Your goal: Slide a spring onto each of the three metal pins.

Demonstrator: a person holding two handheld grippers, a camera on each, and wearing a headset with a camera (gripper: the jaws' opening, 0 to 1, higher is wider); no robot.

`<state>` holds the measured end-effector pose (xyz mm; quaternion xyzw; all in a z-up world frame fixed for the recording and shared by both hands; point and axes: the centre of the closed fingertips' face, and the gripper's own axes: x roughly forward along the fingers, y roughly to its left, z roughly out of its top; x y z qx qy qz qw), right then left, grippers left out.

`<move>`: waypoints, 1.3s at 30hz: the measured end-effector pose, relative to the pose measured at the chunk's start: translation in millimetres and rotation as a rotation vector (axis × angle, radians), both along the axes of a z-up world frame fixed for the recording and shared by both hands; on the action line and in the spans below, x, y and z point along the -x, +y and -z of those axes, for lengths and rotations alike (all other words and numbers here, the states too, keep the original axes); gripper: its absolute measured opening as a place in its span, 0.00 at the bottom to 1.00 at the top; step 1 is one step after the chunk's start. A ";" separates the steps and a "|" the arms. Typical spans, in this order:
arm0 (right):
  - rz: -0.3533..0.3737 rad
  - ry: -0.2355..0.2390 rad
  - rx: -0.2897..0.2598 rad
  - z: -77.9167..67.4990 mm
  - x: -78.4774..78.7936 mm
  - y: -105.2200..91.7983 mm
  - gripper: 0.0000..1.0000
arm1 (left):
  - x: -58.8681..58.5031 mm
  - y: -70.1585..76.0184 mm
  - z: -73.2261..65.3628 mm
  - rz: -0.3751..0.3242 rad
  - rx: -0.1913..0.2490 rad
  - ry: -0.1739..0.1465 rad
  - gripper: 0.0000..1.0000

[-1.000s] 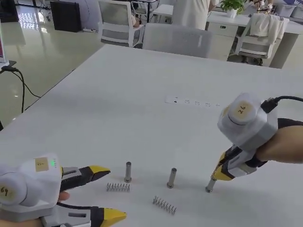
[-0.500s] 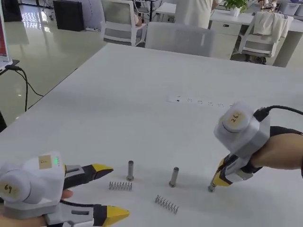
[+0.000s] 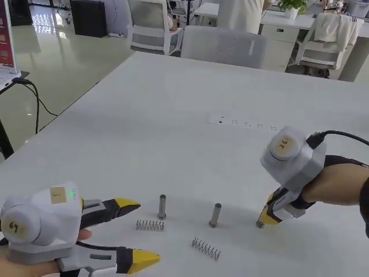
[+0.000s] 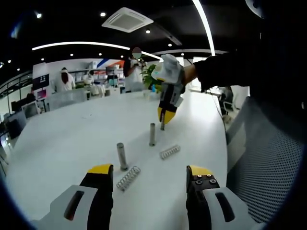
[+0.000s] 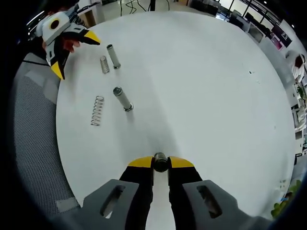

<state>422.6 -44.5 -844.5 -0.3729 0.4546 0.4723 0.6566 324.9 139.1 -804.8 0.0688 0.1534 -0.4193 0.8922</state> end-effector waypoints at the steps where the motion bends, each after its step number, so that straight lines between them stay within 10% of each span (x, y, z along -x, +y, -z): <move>1: 0.000 -0.001 0.000 0.0 -0.5 0.3 0.09 | 0.0 0.0 0.0 0.000 0.000 0.000 0.56; 39: 0.033 -0.020 -0.019 -1.1 14.6 -16.8 0.24 | -1.6 -2.8 0.1 0.014 0.003 -0.002 0.56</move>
